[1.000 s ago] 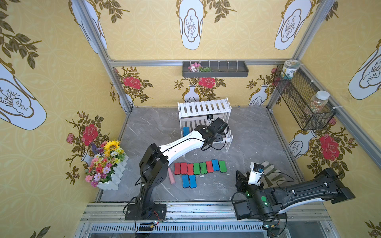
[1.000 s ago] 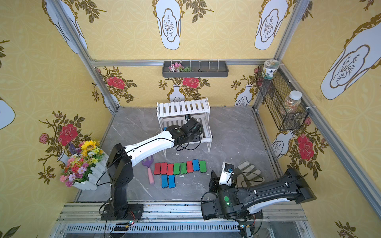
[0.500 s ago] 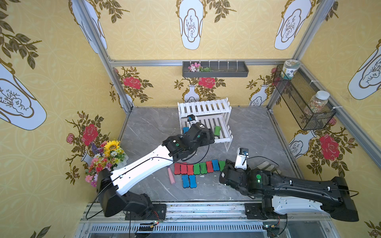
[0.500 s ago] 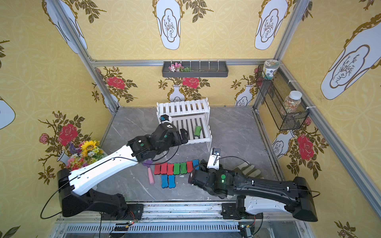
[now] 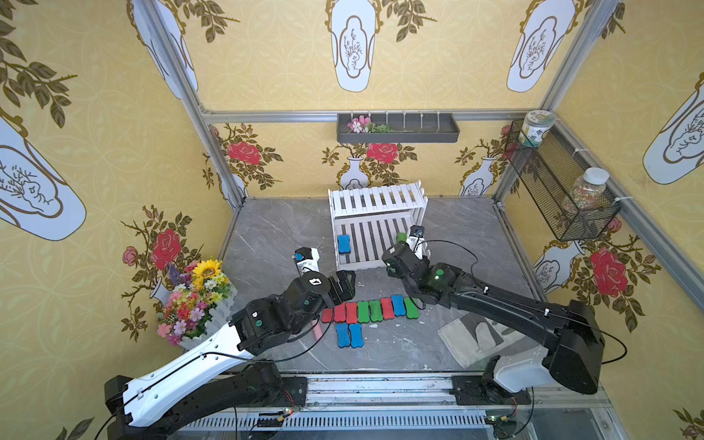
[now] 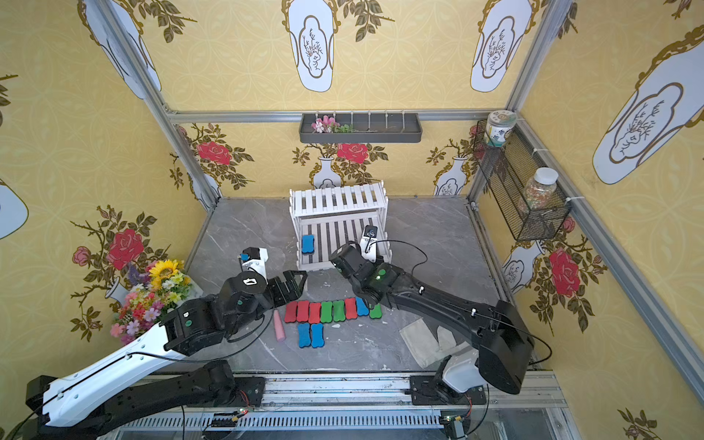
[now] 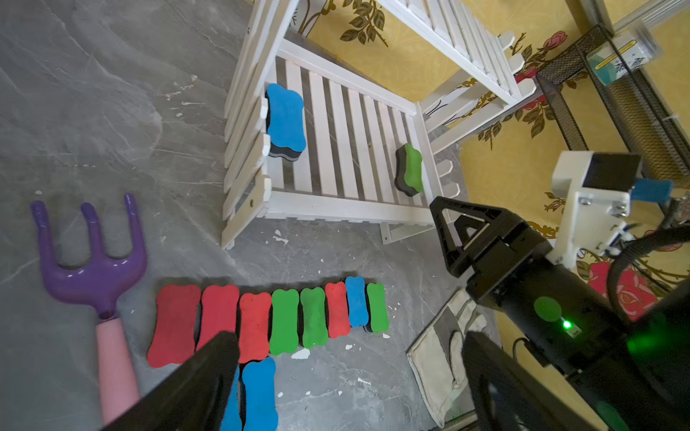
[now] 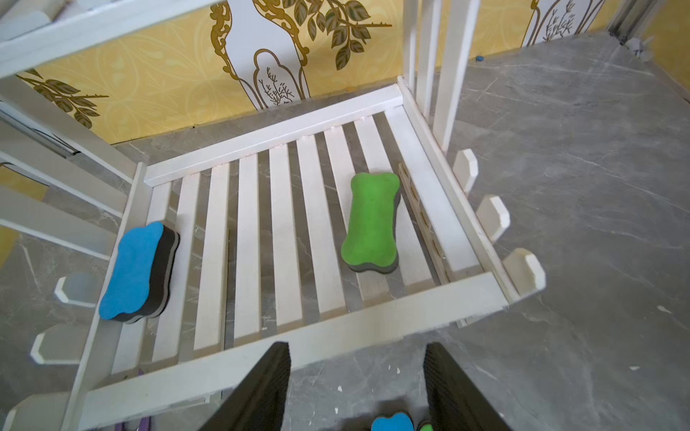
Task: Remove the whiteboard erasers from the shelf
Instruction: Pick up the whiteboard eraser from the shelf.
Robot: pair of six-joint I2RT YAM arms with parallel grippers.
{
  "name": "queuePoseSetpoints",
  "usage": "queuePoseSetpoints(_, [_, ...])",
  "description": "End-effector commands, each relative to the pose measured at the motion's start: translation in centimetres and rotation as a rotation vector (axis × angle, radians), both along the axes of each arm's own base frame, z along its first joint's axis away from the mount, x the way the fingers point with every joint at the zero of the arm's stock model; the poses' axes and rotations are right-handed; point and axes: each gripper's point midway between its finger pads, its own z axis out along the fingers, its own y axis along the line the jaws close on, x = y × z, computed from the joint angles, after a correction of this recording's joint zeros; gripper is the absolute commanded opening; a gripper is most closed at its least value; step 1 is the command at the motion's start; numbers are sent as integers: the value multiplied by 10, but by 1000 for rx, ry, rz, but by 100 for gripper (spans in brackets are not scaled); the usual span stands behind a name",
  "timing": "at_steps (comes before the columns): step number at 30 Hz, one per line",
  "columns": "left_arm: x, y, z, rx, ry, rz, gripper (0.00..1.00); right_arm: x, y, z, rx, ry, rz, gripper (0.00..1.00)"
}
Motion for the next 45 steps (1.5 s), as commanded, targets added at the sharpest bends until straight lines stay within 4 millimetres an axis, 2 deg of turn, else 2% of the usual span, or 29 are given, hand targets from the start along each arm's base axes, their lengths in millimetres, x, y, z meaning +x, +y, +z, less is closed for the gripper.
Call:
queuePoseSetpoints(1, [-4,5,-13,21,14,-8,99,16,-1,7,9,-58,-57,63])
queuePoseSetpoints(6, [-2,4,-63,91,85,-8,99,21,-4,1,1,-46,-94,63])
queuePoseSetpoints(9, [2,6,-80,81,129,-1,99,23,-14,-2,-23,-37,-142,63])
queuePoseSetpoints(16, [2,11,-82,57,127,0,99,36,-28,-8,-49,-30,-222,64])
queuePoseSetpoints(23, [-3,17,-91,65,153,7,100,49,-27,-23,-35,0,-231,65])
queuePoseSetpoints(31, [-4,18,-90,68,153,9,99,60,-24,-28,-40,5,-235,68])
queuePoseSetpoints(45, [-6,20,-90,68,157,10,99,66,-26,-47,-88,57,-274,67])
